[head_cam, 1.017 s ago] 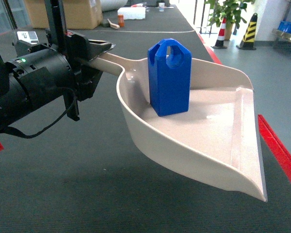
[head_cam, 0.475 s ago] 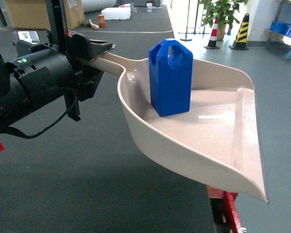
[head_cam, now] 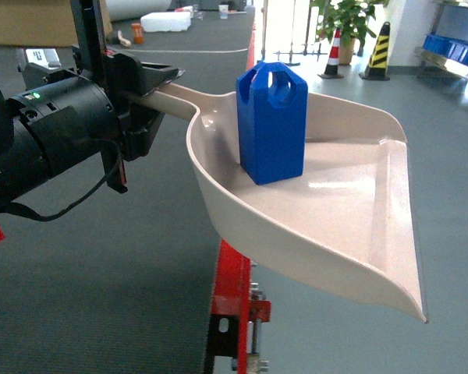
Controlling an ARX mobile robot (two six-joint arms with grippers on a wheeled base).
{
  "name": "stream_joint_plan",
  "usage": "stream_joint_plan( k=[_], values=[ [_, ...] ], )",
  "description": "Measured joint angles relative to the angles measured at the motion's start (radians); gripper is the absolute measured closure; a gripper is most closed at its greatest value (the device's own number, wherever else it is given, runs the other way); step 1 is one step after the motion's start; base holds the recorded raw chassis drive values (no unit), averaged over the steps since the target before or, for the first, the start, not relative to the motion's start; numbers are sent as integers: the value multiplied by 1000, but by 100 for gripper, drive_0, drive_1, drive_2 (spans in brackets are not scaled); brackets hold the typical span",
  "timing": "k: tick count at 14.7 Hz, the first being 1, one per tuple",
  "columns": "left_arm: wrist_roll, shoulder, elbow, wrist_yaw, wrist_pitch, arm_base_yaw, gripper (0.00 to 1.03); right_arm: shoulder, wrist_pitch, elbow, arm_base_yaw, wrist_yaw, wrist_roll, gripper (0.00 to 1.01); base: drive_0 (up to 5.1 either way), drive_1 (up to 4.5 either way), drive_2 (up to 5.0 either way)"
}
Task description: Place part in tray to right shelf
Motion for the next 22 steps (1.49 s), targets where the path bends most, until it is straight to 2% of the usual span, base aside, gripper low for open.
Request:
stream_joint_plan(
  k=[22],
  values=[
    [0,-1,0,-1,-2,3,88,0,-2,0,0,0,0,3,505,-241,-241]
  ],
)
